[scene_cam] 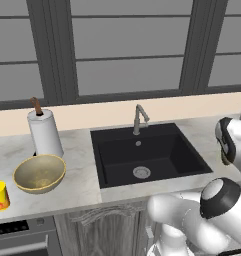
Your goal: Remove the lemon wedge and cucumber from the sink. Then move the bowl and cup from the counter to the sink for washing.
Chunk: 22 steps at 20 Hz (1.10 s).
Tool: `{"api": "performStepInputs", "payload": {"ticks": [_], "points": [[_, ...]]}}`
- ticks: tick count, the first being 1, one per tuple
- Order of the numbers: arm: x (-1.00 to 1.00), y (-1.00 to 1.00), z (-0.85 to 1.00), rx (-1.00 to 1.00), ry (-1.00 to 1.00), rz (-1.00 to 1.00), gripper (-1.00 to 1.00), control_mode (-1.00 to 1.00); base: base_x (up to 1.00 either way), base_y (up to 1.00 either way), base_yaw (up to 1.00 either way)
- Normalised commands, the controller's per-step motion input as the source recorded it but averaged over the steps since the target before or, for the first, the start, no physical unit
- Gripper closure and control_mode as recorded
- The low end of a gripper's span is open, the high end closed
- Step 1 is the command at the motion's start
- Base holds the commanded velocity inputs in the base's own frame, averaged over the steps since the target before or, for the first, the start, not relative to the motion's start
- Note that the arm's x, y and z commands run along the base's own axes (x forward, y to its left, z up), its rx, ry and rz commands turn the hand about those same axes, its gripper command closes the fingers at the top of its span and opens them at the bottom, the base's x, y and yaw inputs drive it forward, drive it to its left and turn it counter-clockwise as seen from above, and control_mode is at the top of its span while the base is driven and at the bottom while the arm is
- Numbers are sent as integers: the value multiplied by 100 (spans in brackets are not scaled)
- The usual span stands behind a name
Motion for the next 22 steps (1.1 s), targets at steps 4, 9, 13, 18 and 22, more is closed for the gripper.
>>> {"api": "performStepInputs", "payload": {"ticks": [4, 9, 13, 18, 22], "points": [[1, -44, -2, 2, 4, -6, 100, -100, 0, 0, 0], [1, -39, -8, 5, 0, -2, 100, -100, 0, 0, 0], [0, -30, -23, 6, 0, -2, 100, -100, 0, 0, 0], [12, -25, -29, 3, 0, -6, 100, -100, 0, 0, 0], [24, -19, -28, 0, 0, -8, 100, -100, 0, 0, 0]]}}
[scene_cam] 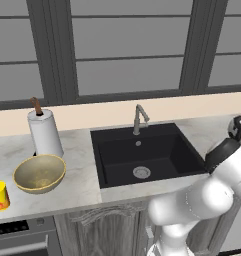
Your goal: Remove the lemon wedge and cucumber from the sink. Then move the bowl and cup from the counter to the sink for washing.
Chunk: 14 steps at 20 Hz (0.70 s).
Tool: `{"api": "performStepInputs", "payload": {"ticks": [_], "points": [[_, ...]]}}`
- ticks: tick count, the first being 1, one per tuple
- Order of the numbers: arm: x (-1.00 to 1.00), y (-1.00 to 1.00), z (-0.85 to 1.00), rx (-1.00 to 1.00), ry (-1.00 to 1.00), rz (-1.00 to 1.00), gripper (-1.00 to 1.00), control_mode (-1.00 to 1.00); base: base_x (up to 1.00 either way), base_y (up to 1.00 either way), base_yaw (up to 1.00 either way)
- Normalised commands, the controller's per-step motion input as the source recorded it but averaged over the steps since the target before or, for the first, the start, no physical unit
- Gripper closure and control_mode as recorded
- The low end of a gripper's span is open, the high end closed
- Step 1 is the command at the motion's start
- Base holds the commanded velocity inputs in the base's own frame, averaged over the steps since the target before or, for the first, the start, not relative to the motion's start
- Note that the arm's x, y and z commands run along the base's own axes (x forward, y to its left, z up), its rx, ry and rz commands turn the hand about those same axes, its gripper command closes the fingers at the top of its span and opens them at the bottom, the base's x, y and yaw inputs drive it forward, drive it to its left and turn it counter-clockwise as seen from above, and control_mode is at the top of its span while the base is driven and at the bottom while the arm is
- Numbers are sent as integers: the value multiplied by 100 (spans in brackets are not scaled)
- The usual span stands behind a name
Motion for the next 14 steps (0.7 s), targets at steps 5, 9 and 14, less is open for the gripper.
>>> {"api": "performStepInputs", "payload": {"ticks": [5, 9, 14], "points": [[28, -17, -20, 1, 0, -5, 100, -100, 0, 0, 0], [17, -17, -18, 10, 1, -4, 100, -100, 0, 0, 0], [14, -21, -18, 6, 0, -4, 100, -100, 0, 0, 0]]}}
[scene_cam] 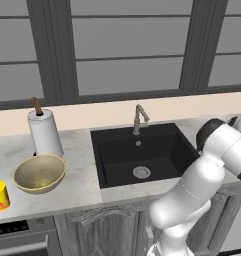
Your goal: Remove the lemon wedge and cucumber from the sink. Then move the bowl and cup from the counter to the sink for washing.
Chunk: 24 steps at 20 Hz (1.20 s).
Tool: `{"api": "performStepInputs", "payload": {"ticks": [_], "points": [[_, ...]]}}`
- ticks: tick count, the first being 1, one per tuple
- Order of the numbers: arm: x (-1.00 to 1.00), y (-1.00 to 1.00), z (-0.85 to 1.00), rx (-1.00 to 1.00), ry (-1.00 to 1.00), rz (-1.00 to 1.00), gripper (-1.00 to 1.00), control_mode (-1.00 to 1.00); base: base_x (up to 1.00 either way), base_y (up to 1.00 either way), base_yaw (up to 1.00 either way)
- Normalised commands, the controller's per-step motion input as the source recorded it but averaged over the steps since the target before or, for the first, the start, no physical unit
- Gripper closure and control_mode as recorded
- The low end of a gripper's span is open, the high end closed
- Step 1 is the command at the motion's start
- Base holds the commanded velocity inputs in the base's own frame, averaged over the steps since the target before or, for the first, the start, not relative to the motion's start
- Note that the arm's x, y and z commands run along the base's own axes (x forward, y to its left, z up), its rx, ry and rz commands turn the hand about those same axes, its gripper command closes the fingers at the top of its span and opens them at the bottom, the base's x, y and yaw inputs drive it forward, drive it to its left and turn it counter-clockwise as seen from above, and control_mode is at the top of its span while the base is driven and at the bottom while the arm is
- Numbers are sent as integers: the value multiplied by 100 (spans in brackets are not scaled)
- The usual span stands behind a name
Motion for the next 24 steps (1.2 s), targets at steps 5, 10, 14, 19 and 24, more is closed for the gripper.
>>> {"api": "performStepInputs", "payload": {"ticks": [5, 10, 14, 19, 24], "points": [[19, -16, -17, 2, 0, -3, 100, -100, 0, 0, 0], [18, -14, -12, 1, 0, -3, 100, -100, 0, 0, 0], [15, -16, -15, 3, 0, -4, 100, -100, 0, 0, 0], [18, -17, -11, 4, 1, -3, 100, -100, 0, 0, 0], [14, -15, -7, 5, 0, -3, 100, -100, 0, 0, 0]]}}
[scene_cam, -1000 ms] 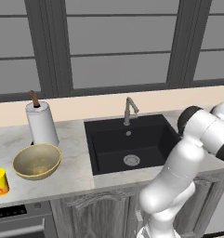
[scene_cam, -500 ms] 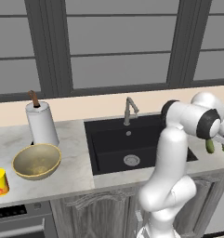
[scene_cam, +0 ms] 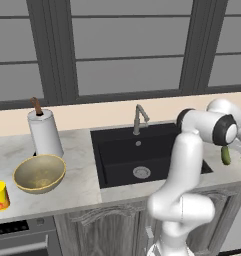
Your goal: Remove the lemon wedge and cucumber from the sink. Then move the bowl and cup from the counter to the sink for washing.
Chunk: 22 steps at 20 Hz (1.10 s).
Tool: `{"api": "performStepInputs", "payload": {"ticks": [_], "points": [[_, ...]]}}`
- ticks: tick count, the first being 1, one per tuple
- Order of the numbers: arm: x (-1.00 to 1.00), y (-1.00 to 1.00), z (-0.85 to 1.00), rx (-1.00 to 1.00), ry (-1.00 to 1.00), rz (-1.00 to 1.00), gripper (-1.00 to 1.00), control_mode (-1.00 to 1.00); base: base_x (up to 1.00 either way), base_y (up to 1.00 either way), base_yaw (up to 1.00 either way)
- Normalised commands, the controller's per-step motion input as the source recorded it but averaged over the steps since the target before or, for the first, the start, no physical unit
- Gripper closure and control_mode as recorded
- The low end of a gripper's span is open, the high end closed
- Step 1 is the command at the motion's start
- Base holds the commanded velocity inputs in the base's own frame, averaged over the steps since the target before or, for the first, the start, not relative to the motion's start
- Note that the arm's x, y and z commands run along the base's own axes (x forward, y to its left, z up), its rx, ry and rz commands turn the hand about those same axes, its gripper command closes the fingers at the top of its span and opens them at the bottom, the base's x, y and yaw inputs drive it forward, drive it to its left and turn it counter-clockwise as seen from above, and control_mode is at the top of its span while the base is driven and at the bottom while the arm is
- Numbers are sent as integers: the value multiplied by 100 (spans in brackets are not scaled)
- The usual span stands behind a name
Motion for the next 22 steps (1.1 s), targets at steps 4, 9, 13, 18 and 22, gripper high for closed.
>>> {"api": "performStepInputs", "payload": {"ticks": [4, 9, 13, 18, 22], "points": [[2, -4, -12, 8, 0, -6, 100, -100, 0, 0, 0], [0, 0, -14, 9, 0, -8, 100, -100, 0, 0, 0], [0, 1, -15, 7, 0, -9, 100, -100, 0, 0, 0], [0, 5, -11, 6, 0, -9, 100, -100, 0, 0, 0], [3, 9, -7, 6, 0, -8, 100, -100, 0, 0, 0]]}}
